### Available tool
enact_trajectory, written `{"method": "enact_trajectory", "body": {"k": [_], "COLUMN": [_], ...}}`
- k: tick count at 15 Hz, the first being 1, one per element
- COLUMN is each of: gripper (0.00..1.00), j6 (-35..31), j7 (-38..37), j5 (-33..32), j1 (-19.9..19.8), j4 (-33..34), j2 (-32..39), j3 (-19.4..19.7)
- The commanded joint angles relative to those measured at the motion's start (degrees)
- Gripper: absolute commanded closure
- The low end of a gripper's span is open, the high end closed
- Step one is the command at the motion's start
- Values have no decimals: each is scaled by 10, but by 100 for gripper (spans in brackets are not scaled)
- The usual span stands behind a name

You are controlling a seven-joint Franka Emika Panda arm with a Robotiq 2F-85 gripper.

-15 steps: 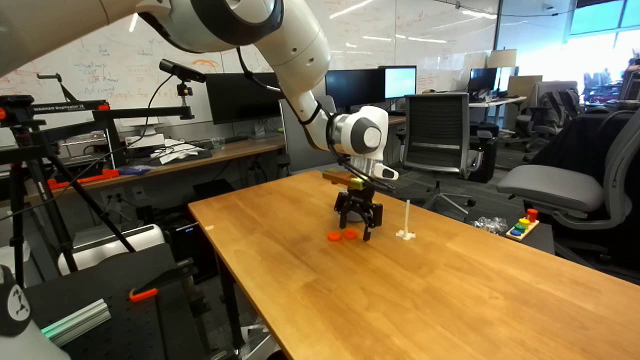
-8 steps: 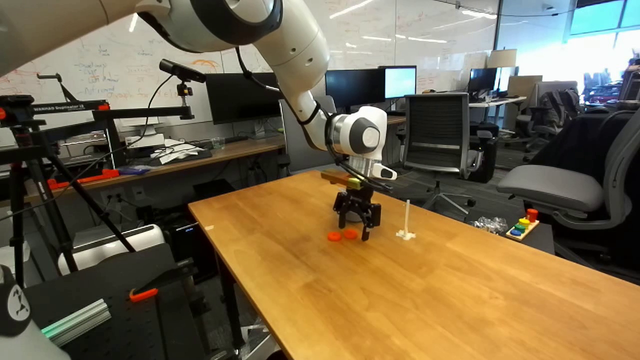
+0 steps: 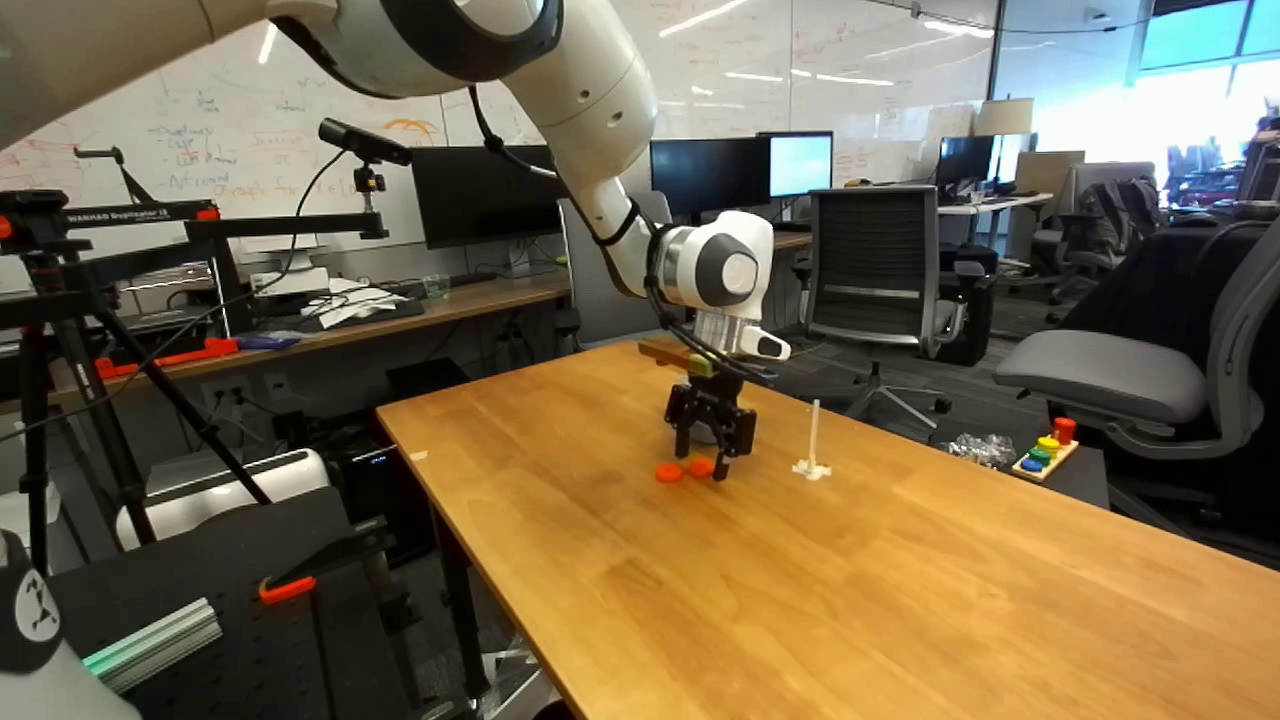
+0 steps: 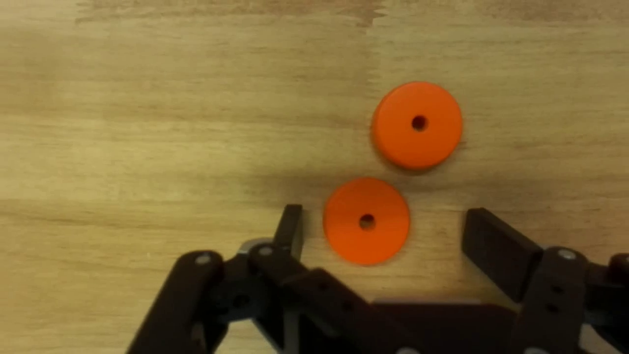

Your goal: Put all the blocks and rings in the cup

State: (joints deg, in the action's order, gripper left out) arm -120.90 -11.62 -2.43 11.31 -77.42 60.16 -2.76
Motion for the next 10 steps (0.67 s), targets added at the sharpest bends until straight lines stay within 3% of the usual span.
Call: {"method": "enact_trajectory", "body": {"k": [1,5,7,10], "gripper": [48,77,82,82], "j6": [-24,-26,-27,-26], "j7": [-6,-6,-5,-5], "j5": [9,11,13,20], "j1": [4,2,0,-3], "j4": [-39,-48,-52,-53], "j2": [-20,-28,-33,-34], "j3": [0,0,0,-1]}}
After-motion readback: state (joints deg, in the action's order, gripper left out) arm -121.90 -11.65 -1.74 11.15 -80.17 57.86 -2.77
